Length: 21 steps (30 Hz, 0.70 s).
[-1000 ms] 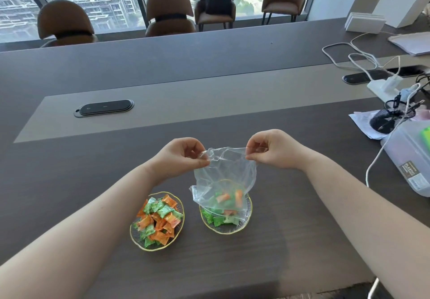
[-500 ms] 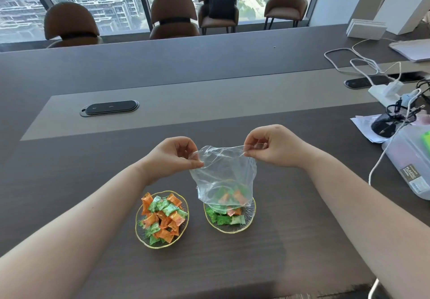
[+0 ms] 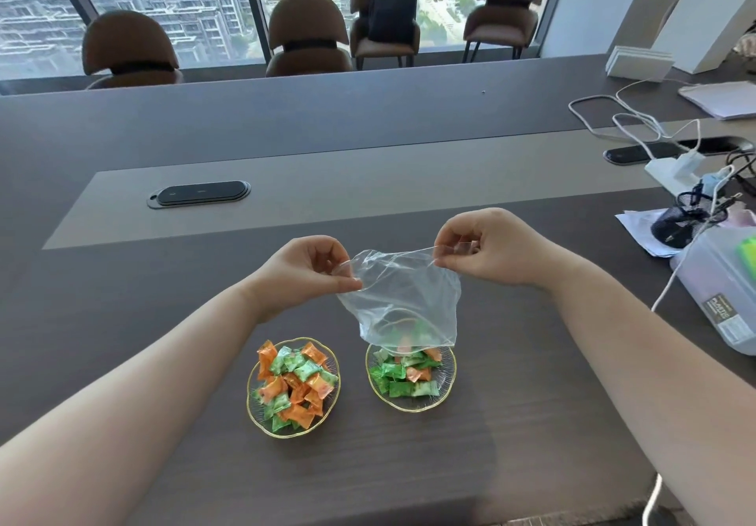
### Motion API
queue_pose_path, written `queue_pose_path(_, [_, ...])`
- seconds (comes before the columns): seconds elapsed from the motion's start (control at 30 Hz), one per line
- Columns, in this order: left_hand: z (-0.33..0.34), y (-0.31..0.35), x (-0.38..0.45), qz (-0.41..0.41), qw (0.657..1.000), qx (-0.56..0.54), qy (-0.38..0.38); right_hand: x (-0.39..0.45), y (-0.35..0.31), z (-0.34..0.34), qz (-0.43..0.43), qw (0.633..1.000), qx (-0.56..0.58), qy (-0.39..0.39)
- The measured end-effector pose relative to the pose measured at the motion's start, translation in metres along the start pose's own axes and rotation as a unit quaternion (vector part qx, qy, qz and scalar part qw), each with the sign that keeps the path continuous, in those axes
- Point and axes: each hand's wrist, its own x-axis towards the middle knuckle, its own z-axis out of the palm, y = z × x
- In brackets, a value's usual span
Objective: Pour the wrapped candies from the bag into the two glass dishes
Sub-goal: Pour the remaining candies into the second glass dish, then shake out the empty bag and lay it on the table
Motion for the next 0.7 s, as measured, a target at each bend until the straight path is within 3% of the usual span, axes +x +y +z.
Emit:
queue_pose_path(0.37, [-0.045, -0.007, -0.020, 0.014, 0.994, -0.038, 0.105, 0.035, -0.028, 0.030, -0.030, 0.999, -0.012, 0.014])
queue_pose_path(0.7, [-0.132, -0.034, -0.071, -0.055, 0.962, -0.001, 0.266, 0.101, -0.081, 0.102, -0.032, 0.997, 0.051, -0.053])
